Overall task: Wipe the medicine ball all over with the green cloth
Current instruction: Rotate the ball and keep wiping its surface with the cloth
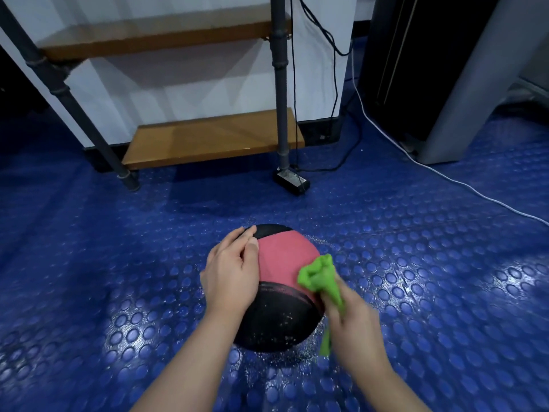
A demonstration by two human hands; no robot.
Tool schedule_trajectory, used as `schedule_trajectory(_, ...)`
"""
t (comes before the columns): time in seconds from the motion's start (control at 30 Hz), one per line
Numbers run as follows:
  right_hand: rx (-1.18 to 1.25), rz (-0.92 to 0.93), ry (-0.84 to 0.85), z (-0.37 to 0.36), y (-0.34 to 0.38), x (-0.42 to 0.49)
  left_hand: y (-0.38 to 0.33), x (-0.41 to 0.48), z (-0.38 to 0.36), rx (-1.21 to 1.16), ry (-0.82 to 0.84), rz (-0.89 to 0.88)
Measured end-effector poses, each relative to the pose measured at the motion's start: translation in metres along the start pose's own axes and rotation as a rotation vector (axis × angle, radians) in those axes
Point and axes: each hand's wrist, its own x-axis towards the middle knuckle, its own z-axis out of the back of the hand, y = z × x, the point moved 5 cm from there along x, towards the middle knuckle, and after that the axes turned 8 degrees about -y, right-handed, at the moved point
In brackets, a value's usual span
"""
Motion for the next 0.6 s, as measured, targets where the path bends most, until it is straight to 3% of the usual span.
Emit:
schedule_trajectory(0.07, 0.048, -0.195, -0.063, 0.006, -0.006, 0.023, -0.004, -0.002, 0.000, 0.016, 0.003, -0.001)
schedule_trajectory(0.13, 0.065, -0.161, -0.093, 0.005, 0.008, 0.048, -0.004, -0.006, 0.001, 0.014, -0.004, -0.016)
schedule_trajectory(0.3, 0.018, 0.050, 0.218, -0.039, 0.049, 0.074, 0.001, -0.015, 0.004, 0.018, -0.053, -0.073)
schedule_trajectory(0.43, -0.015, -0.229, 0.194, -0.038, 0.017, 0.096, 0.001, -0.022, 0.001, 0.033, -0.058, -0.107)
schedule_trajectory(0.6, 0.158, -0.549, 0.165, -0.041, -0.033, 0.099, -0.009, -0.035, -0.003, 0.102, -0.056, -0.131)
